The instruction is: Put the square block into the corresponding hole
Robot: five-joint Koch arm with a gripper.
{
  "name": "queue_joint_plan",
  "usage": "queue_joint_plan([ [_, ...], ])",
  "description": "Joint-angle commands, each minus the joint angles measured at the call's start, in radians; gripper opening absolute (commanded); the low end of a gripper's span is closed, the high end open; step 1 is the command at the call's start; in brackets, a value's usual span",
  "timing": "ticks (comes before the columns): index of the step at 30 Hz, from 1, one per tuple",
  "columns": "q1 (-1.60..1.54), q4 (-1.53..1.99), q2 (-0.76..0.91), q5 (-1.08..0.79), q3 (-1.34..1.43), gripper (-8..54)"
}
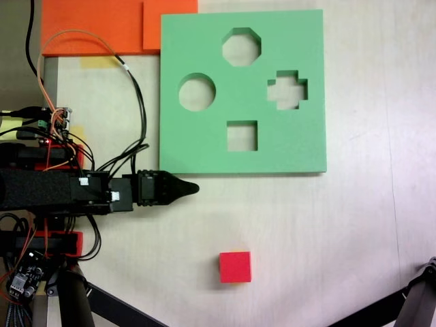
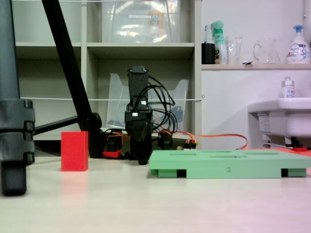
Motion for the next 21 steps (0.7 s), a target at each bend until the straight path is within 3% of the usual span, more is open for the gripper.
queue_joint_plan([
  [1, -0.015, 0.032, 0.074, 0.002, 0.069, 33.8],
  [13, -0.031, 0.032, 0.074, 0.002, 0.069, 33.8],
  [21, 0.003, 0.023, 0.074, 0.1, 0.071, 33.3],
])
